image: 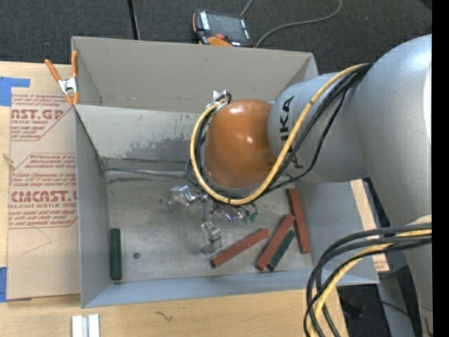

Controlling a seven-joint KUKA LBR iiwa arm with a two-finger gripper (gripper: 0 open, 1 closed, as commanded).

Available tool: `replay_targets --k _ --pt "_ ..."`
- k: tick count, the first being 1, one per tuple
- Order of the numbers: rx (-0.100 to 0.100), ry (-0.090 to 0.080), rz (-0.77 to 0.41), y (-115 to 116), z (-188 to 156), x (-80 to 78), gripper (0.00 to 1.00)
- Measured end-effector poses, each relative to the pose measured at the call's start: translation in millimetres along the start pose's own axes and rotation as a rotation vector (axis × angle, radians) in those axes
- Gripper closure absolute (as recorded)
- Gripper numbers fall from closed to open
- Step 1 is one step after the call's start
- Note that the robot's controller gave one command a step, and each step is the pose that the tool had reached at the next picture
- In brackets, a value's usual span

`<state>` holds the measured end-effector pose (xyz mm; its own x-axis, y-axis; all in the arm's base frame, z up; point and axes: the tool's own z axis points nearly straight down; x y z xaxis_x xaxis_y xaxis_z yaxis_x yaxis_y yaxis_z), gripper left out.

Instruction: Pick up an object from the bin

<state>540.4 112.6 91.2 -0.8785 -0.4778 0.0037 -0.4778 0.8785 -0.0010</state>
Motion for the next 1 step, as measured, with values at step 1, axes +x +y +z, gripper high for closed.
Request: replay_targets --k 1 --pt "-0.001 -0.002 -0.04 -6.9 -35.0 53.4 0.0"
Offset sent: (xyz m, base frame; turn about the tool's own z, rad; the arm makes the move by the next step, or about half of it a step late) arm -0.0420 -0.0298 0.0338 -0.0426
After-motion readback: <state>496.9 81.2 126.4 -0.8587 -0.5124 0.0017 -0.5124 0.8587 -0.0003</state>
